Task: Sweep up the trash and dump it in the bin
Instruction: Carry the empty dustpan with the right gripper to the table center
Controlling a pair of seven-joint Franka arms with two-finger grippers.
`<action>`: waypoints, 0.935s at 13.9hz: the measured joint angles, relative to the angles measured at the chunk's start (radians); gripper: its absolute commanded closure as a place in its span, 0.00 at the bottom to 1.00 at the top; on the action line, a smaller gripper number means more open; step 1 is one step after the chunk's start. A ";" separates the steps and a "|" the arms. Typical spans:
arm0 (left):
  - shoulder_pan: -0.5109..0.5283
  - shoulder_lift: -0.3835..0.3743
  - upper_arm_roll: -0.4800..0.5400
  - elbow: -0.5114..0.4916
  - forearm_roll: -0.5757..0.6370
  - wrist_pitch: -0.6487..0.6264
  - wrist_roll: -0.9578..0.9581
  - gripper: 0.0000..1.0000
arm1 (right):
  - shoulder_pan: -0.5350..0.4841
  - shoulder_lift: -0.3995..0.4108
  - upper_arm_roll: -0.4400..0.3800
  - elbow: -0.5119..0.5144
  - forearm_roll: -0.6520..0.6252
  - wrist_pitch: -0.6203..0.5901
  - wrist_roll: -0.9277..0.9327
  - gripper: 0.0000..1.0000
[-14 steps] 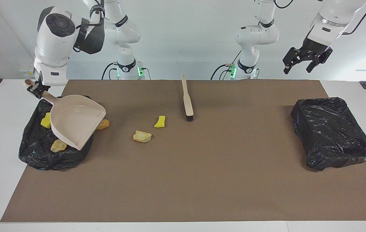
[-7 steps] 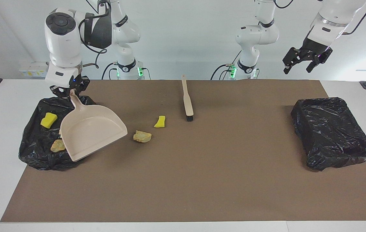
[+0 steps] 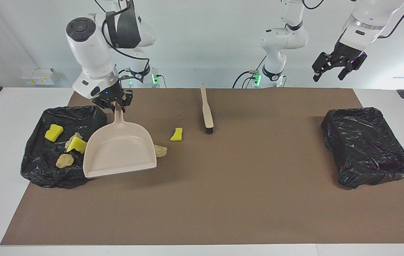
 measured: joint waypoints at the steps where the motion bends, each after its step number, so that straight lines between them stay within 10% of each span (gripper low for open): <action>1: 0.000 0.000 0.000 -0.001 0.000 0.004 0.000 0.00 | 0.032 0.014 0.001 0.001 0.017 0.007 0.058 1.00; 13: 0.000 0.000 0.002 -0.008 0.000 0.020 0.000 0.00 | 0.330 0.364 0.012 0.235 0.152 0.111 0.488 1.00</action>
